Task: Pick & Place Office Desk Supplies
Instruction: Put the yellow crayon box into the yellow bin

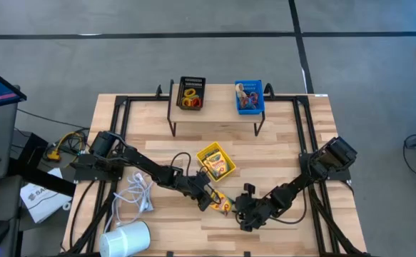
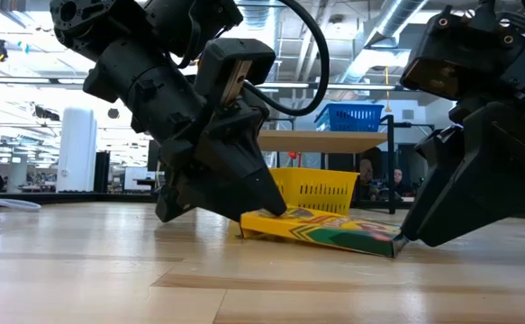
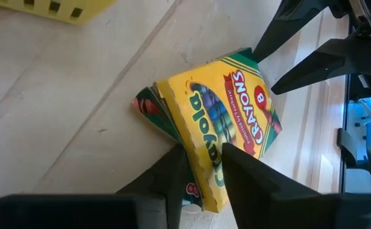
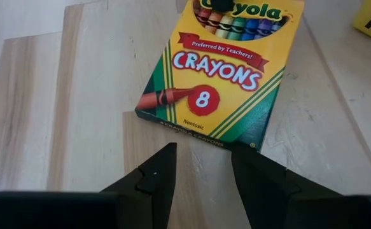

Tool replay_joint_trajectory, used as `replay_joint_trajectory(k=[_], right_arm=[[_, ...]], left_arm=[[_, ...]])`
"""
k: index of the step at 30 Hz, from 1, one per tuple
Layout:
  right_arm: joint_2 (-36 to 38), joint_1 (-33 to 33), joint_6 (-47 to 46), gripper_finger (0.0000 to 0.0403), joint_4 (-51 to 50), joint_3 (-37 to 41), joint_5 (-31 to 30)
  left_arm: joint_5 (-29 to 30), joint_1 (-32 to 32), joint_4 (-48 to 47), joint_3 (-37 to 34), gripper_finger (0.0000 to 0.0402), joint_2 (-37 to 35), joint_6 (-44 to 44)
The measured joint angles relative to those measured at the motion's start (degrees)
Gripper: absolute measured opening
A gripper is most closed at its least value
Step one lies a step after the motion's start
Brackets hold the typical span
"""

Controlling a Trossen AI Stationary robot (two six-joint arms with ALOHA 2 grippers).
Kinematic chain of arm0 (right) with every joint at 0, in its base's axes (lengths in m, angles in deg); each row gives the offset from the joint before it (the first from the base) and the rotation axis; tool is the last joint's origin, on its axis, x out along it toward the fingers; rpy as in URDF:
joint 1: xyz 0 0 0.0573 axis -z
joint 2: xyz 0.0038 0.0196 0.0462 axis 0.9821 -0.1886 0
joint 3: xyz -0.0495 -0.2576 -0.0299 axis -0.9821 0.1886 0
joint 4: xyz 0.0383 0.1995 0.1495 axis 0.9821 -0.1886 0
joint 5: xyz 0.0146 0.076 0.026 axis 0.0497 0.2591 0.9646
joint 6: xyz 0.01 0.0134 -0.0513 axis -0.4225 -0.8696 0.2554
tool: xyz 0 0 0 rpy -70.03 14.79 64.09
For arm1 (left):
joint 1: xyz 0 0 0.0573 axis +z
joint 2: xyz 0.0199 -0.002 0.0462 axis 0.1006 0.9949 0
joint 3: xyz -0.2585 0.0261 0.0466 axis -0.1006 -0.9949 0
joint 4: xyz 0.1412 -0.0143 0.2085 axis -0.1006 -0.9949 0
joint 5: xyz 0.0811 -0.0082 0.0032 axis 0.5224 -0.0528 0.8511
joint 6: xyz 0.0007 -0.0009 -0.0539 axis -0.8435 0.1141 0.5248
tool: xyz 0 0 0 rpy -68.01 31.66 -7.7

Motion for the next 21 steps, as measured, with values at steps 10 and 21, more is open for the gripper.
replay_joint_trajectory(k=[10,21], right_arm=[[-0.02,0.05,0.0,0.015,-0.13,0.0,-0.02],[-0.02,0.04,-0.02,0.015,-0.39,0.0,-0.02]], left_arm=[[0.08,0.9,0.16,0.09,0.0118,-0.11,-0.11],[0.07,0.89,-0.21,0.13,0.0117,-0.19,-0.83]])
